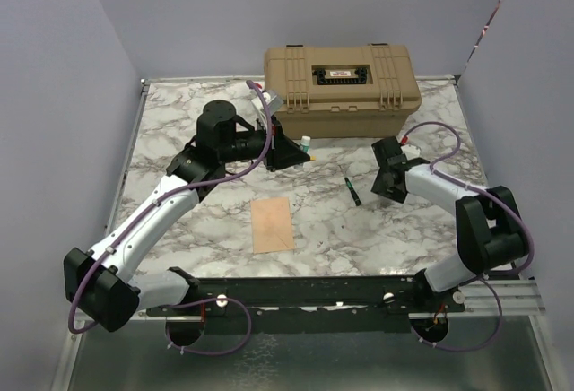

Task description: Place the letter into the envelope and seal it

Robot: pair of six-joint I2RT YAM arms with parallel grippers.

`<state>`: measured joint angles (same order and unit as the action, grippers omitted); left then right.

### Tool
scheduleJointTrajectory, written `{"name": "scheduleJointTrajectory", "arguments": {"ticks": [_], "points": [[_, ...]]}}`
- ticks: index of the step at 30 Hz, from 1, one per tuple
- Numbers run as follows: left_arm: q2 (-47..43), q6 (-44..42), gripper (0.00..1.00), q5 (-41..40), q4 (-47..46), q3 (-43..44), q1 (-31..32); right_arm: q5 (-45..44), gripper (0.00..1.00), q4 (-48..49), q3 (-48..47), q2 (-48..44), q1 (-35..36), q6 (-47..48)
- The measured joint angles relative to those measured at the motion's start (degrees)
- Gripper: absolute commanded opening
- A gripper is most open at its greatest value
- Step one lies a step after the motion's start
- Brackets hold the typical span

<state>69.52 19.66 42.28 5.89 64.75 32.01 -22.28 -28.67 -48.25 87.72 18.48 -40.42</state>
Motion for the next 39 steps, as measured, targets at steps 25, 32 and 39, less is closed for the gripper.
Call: {"name": "scheduleJointTrajectory", "arguments": {"ticks": [25, 32, 39], "points": [[-0.2, 0.66, 0.0, 0.0, -1.95, -0.87, 0.0, 6.58, 0.38, 5.88, -4.33, 4.96, -5.84, 7.85], [-0.2, 0.66, 0.0, 0.0, -1.97, -0.92, 0.0, 7.82, 0.38, 3.69, -5.42, 6.29, -5.84, 7.93], [-0.22, 0.66, 0.0, -0.02, -2.01, -1.4, 0.0, 7.98, 0.1, 1.95, -5.92, 6.88, -5.84, 8.24]]}}
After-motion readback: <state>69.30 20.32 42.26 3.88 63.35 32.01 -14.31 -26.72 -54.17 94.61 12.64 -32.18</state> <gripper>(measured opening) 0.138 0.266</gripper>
